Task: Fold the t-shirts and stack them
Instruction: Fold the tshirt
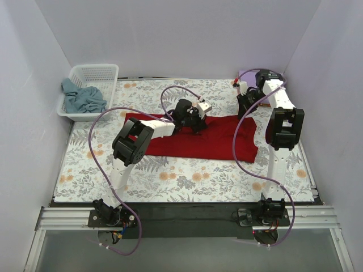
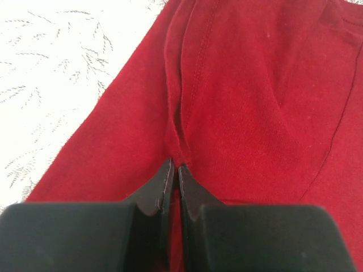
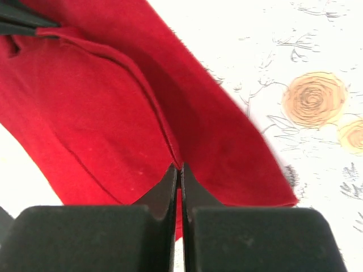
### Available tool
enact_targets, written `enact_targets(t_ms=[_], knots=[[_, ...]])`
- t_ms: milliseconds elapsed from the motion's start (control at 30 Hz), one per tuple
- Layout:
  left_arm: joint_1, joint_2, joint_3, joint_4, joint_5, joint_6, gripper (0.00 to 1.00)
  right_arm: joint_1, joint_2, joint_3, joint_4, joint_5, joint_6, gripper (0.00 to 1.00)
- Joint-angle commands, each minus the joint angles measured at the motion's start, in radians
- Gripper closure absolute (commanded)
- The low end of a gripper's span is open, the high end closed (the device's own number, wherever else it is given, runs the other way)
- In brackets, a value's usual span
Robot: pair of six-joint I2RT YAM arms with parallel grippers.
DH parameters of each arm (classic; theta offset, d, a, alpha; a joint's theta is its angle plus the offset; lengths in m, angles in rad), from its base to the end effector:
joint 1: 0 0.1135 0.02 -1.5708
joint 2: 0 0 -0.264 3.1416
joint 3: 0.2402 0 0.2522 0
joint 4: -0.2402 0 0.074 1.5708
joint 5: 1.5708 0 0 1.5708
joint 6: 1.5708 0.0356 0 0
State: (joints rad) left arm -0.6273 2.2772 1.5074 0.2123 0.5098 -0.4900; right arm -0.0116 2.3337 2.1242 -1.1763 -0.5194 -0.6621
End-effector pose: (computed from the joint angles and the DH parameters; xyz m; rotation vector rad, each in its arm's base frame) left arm 0.3931 -0.3065 0.1313 0.4826 2.2393 -1.1678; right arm 0.4740 0.0122 0.2090 -0.9382 2.5711 0.6022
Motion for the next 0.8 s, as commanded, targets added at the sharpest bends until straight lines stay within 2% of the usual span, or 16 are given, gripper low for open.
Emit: enact_targets(t_ms=[0,300,767], knots=[[0.008,-0.01,0.031,-0.004,-0.002,-0.024,1.0,-0.004,-0.01,-0.003,0.059,0.038,-0.008,0.99],[0.02,-0.01,0.025,0.012,-0.027,-0.056,1.0,0.059,0.029,0.062,0.124,0.113,-0.018,0.99],[0.028,-0.024,-0.021,0.048,-0.056,-0.079,1.0,0.082,0.062,0.095,0.216,0.177,0.015,0.99]])
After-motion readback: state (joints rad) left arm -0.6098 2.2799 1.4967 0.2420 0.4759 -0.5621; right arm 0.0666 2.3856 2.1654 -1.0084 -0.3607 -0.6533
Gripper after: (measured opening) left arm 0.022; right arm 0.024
